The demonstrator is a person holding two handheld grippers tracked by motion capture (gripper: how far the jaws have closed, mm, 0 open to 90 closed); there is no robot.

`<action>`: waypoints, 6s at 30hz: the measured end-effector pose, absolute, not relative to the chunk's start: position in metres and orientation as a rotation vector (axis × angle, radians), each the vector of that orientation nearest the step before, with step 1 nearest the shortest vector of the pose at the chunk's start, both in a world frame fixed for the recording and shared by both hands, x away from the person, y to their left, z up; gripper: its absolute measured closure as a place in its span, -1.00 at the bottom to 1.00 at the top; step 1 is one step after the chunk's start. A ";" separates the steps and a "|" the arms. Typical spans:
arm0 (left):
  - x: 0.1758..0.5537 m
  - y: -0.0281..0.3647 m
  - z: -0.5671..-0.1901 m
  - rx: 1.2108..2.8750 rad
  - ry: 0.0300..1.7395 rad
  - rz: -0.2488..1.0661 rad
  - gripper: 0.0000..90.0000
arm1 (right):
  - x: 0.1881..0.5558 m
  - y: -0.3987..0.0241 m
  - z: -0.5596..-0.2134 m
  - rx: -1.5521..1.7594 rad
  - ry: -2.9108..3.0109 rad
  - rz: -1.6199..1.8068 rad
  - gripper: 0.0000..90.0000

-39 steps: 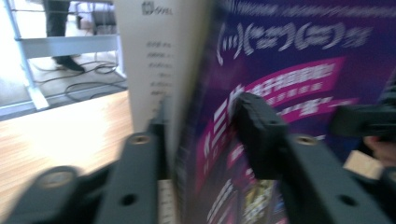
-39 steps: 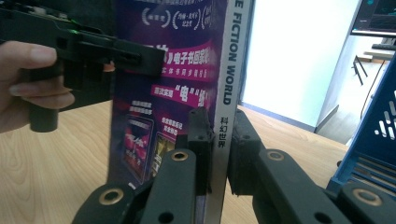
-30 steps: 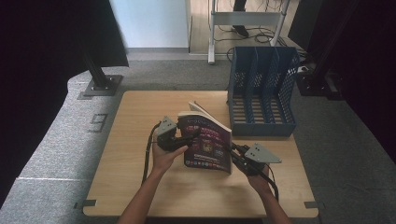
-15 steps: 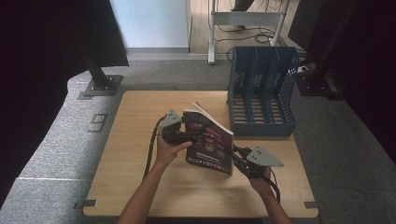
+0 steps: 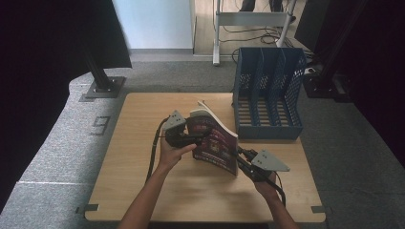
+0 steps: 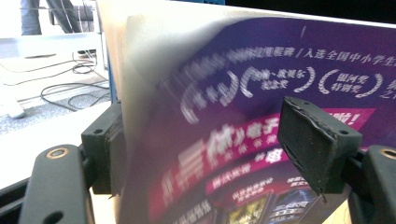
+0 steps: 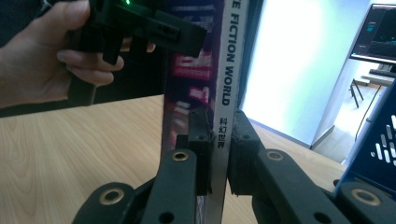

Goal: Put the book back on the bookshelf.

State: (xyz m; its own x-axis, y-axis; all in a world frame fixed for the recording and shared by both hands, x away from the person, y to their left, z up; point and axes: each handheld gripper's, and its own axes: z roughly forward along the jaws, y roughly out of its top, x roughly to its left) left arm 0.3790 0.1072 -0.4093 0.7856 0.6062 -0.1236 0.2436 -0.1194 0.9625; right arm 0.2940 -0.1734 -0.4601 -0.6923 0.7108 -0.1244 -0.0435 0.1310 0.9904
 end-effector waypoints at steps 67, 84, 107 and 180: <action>0.378 0.110 -0.408 1.708 0.675 0.378 -0.58 | 0.331 -0.147 -0.430 0.707 1.911 1.584 0.81; 0.369 0.121 -0.433 1.754 0.722 0.383 -0.58 | 0.328 -0.157 -0.429 0.764 1.861 1.617 0.82; 0.351 0.132 -0.470 1.772 0.767 0.358 -0.59 | 0.325 -0.165 -0.425 0.790 1.816 1.630 0.81; 0.333 0.152 -0.519 1.843 0.883 0.353 -0.58 | 0.329 -0.191 -0.385 0.849 1.661 1.639 0.82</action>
State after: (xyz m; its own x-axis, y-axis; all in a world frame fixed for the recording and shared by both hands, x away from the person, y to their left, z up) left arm 0.3330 0.1517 -0.5191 0.6884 0.7098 -0.1492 0.4120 -0.2134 0.8859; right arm 0.3295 -0.1906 -0.3848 -0.5818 0.8133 -0.0048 0.0061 0.0102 0.9999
